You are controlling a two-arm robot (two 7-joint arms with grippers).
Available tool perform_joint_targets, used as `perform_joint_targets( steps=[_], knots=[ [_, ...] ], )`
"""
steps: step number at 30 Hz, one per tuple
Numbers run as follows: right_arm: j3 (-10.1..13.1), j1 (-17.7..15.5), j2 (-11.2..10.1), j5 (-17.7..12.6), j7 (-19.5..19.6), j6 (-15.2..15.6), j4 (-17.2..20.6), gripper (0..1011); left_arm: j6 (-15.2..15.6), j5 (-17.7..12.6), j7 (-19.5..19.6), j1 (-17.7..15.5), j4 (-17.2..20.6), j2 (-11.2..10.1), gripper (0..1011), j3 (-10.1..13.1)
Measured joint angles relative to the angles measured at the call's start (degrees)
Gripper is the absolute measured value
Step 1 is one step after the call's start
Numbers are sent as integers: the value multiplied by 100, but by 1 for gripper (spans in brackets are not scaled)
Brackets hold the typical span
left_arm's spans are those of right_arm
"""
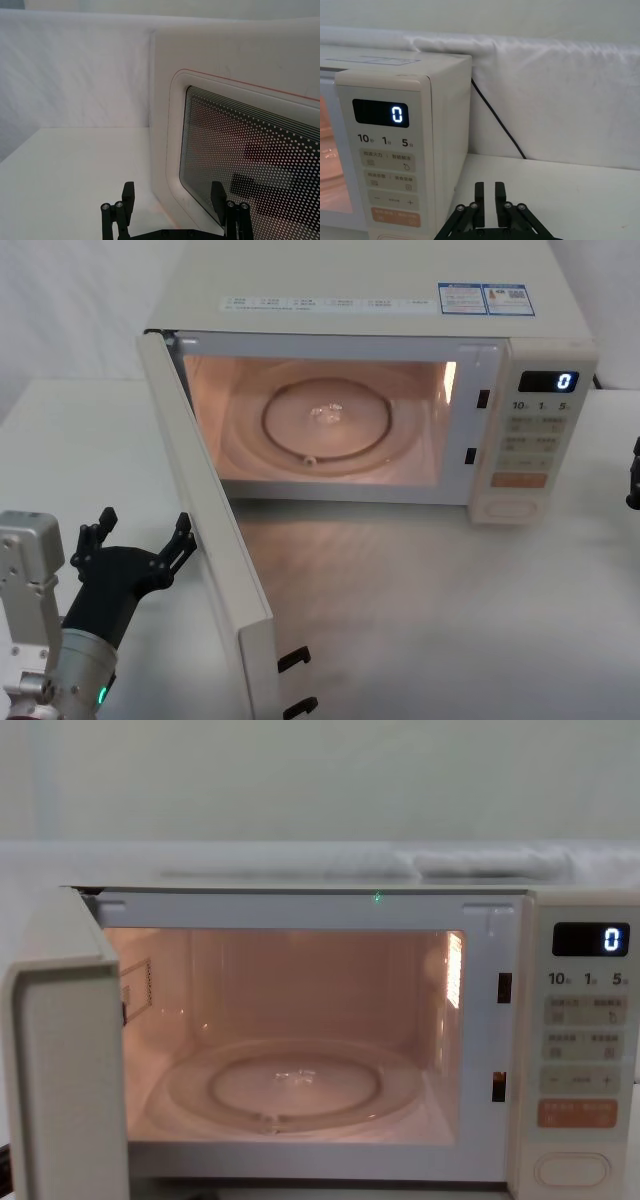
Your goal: Press the button to open the microwave door with one hand; close the microwave door with the other hand.
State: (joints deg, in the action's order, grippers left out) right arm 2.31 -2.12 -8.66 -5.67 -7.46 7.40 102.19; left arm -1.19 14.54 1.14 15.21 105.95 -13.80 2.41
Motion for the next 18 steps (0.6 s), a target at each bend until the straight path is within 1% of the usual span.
perform_joint_targets(
  steps=[1, 2, 3, 5, 10, 12, 13, 14, 15, 16, 18],
  knots=[
    [0, -1, 0, 0, 1, 0, 1, 153, 0, 0, 0, 0, 0, 0, 1001, 0],
    [0, -1, 1, 1, 1, 0, 1, 214, 0, 0, 0, 0, 0, 0, 1001, 0],
    [0, -2, 2, 1, 2, 0, 1, 214, 0, 0, 0, 0, 0, 0, 1001, 0],
    [0, -3, 3, 2, 2, 0, 2, 270, 0, 0, 0, 0, 0, 0, 1001, 0],
    [0, -4, 4, 4, 5, -1, 4, 445, 0, 0, 0, 0, 0, 0, 1001, 0],
    [0, -4, 4, 5, 6, -1, 4, 483, 0, 0, 0, 0, 0, 0, 1001, 0],
    [-1, -4, 5, 6, 6, -1, 4, 529, 0, 0, 0, 0, 0, 0, 1001, 0],
    [0, -4, 4, 6, 6, -1, 4, 541, 0, 0, 0, 0, 0, 0, 1001, 0],
    [0, -4, 5, 7, 7, -1, 4, 611, 0, 0, 0, 0, 0, 0, 1001, 0],
    [0, -4, 4, 8, 7, -1, 5, 627, 0, 0, 0, 0, 0, 0, 1001, 0],
    [0, -4, 5, 9, 8, -1, 5, 711, 0, 0, 0, 0, 0, 0, 1001, 0]
  ],
)
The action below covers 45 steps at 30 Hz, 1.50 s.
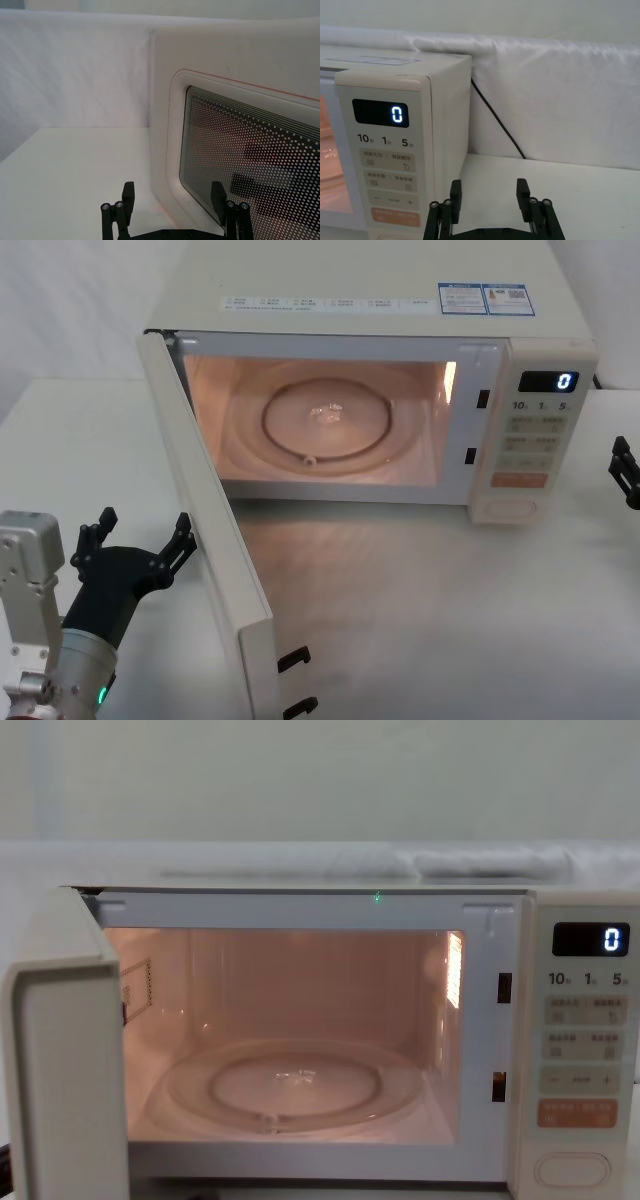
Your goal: Press the button to open the microwave door with one hand; close the microwave door with the other hand.
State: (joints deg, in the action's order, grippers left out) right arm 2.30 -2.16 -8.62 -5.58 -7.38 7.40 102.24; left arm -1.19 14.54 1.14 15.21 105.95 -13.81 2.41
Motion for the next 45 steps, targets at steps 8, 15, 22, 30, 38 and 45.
perform_joint_targets(
  steps=[8, 15, 22, 30, 38, 45],
  knots=[
    [0, 0, 0, 0, 0, 0, 0, 923, 0, 0, 0, 0, 0, 0, 1001, 0],
    [0, 0, 0, 0, 0, 0, 0, 1002, 0, 0, 0, 0, 0, 0, 1001, 0],
    [0, 0, 0, 0, 0, 0, 0, 1002, 0, 0, -1, 0, 0, 0, 1001, 0],
    [0, 0, 0, 0, 0, 0, 0, 1002, 0, 0, 0, 0, 0, 0, 1001, 0],
    [0, 0, 0, 0, 0, 0, 0, 1002, 0, 0, -1, 0, 0, 0, 1001, 0],
    [0, 0, 0, 0, 0, 0, 0, 1002, 0, 0, -1, 0, 0, 0, 1001, 0]
  ],
)
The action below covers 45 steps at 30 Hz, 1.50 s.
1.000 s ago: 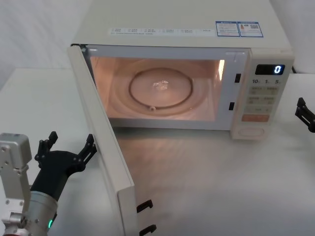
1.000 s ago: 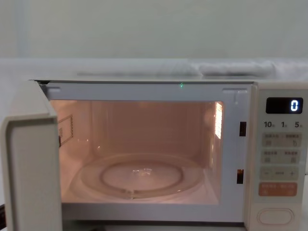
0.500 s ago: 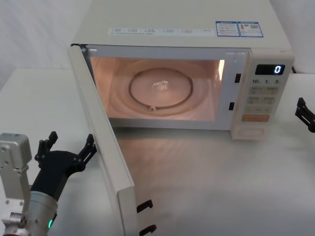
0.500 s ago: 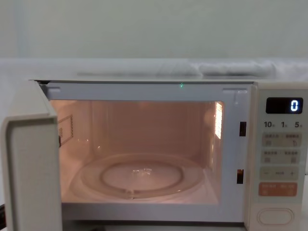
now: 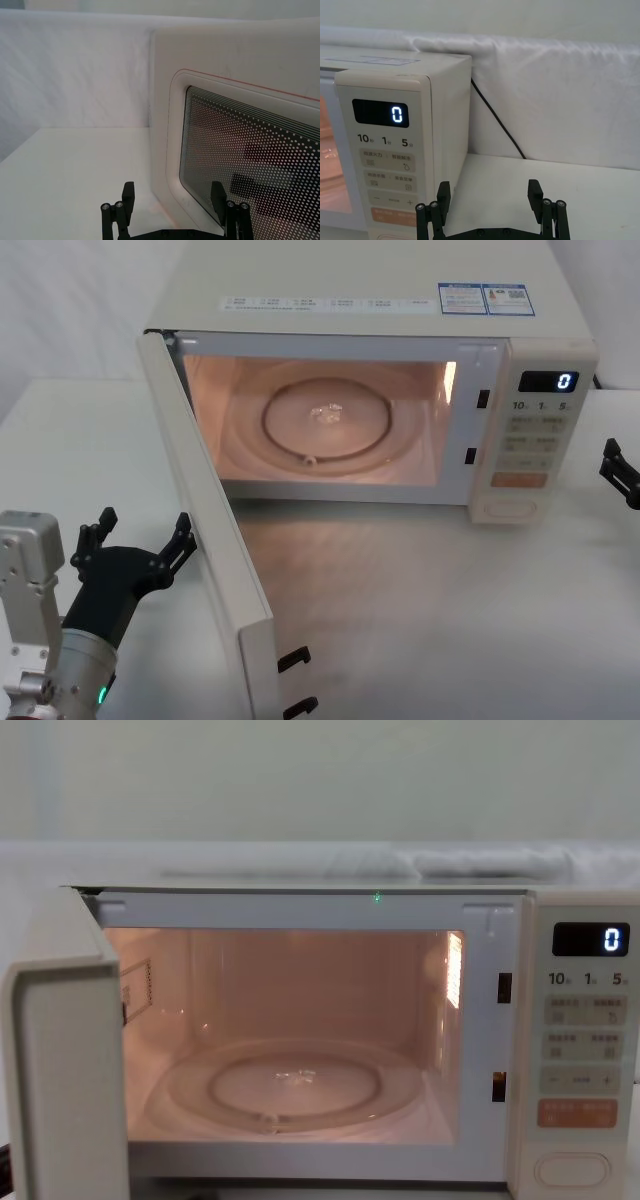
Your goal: Press the button to open the microwave door with one hand; close the microwave door with the other hand.
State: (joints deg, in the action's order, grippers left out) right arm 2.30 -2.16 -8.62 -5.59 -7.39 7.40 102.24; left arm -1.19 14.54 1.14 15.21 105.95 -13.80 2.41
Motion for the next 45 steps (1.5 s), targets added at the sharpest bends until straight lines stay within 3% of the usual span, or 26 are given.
perform_joint_targets(
  steps=[3, 8, 12, 17, 21, 36, 45],
  knots=[
    [0, 0, 0, 0, 0, 0, 0, 1002, 0, 0, 0, 0, 0, 0, 1001, 0],
    [0, 0, 0, 0, 0, 0, 0, 1002, 0, 0, 0, 0, 0, 0, 918, 0],
    [0, 0, 0, 0, 0, 0, 0, 1002, 0, 0, 0, 0, 0, 0, 767, 0],
    [0, 0, 0, 0, -1, 0, 0, 1002, 0, 0, 0, 0, 0, 0, 679, 0],
    [0, 0, 0, 0, 0, 0, 0, 1002, 0, 0, 0, 0, 0, 0, 504, 0],
    [0, 0, 0, 0, -1, 0, 0, 1002, 0, 0, 0, 0, 0, 0, 23, 0],
    [0, 0, 0, 0, 0, 0, 0, 1002, 0, 0, 0, 0, 0, 0, 0, 0]
  ],
)
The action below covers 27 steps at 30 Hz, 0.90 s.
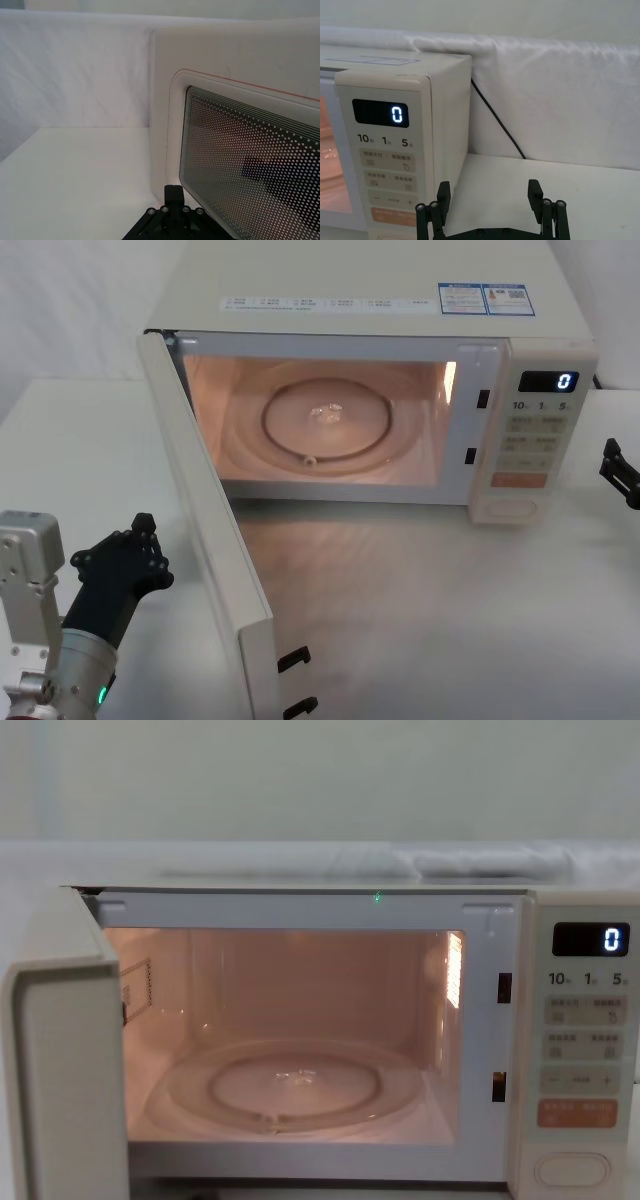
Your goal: Press the button to open the microwave door with one hand; close the microwave door with the other hand.
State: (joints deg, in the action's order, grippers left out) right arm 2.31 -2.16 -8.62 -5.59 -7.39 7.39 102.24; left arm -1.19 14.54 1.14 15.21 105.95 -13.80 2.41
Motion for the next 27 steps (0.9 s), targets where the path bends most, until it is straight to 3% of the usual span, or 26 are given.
perform_joint_targets(
  steps=[10, 15, 21, 27],
  knots=[
    [0, 0, 0, 0, 0, 0, 0, 1002, 0, 0, 0, 0, 0, 0, 0, 0],
    [0, 0, 0, 0, 0, 0, 0, 1002, -61, 6, 238, 73, 42, -40, 0, -67],
    [0, 0, 0, 0, 0, 0, 0, 1002, -211, 124, 557, 267, 138, -105, 0, -252],
    [0, 0, 0, 0, 0, 0, 0, 1002, -358, 428, 892, 662, 341, -145, 0, -619]
  ],
)
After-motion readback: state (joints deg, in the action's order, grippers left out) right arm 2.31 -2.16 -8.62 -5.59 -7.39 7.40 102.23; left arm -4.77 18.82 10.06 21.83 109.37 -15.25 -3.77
